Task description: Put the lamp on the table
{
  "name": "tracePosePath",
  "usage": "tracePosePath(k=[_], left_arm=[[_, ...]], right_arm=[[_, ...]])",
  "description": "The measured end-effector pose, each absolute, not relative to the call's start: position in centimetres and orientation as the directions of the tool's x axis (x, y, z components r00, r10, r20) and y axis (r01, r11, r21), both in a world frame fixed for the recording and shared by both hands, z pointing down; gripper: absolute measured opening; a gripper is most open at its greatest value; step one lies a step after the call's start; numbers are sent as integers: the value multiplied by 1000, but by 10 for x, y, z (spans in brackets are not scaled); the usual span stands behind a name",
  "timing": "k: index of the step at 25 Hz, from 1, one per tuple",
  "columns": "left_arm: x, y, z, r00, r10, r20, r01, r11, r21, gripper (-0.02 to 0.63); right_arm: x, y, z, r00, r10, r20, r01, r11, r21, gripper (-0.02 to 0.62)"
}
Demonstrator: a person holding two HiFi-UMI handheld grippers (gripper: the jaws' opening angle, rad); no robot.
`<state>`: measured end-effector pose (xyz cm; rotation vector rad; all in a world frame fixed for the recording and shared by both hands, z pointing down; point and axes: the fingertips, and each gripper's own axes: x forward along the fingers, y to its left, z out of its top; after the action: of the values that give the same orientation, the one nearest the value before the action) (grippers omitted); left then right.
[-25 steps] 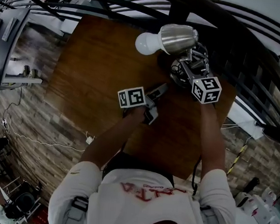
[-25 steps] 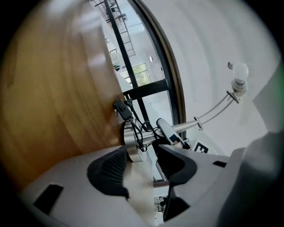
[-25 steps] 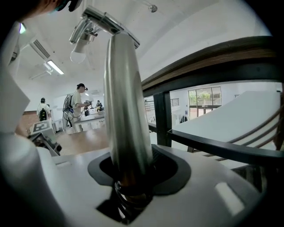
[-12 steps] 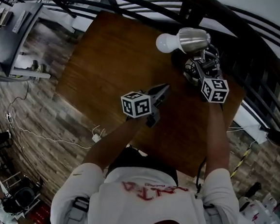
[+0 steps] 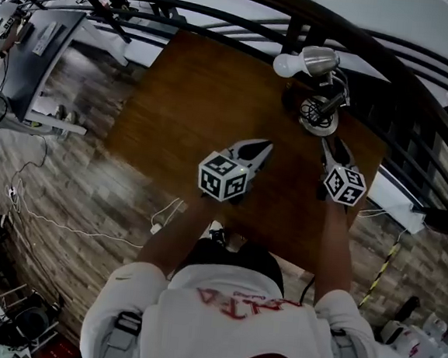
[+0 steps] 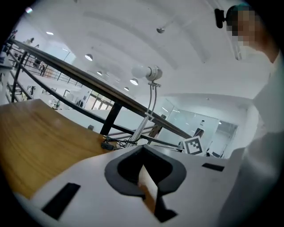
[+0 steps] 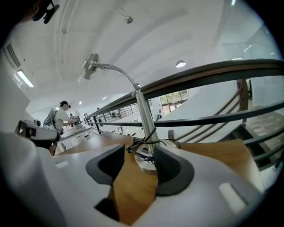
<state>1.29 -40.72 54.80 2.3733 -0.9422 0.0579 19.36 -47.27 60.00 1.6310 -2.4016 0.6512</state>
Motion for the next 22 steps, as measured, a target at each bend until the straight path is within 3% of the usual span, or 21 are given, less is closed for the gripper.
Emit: tracePosePath(k=[3, 12, 16, 22], left_arm=[[4, -389, 523, 756, -614, 225, -636, -612, 470, 9], [-26, -352, 468, 783, -597, 175, -613, -691, 384, 9], [-37, -328, 437, 780, -601, 175, -625, -730, 277, 9], [-53, -310, 401, 774, -618, 136, -630, -733, 257, 9]], right_arm=[[183, -432, 576, -378, -864, 334, -916, 296, -273, 148], [143, -365, 503, -323, -906, 272, -933, 256, -254, 24], [141, -337, 467, -301, -922, 243, -934, 234, -271, 3], [140, -298, 411, -290, -944, 161, -921, 229, -314, 3]])
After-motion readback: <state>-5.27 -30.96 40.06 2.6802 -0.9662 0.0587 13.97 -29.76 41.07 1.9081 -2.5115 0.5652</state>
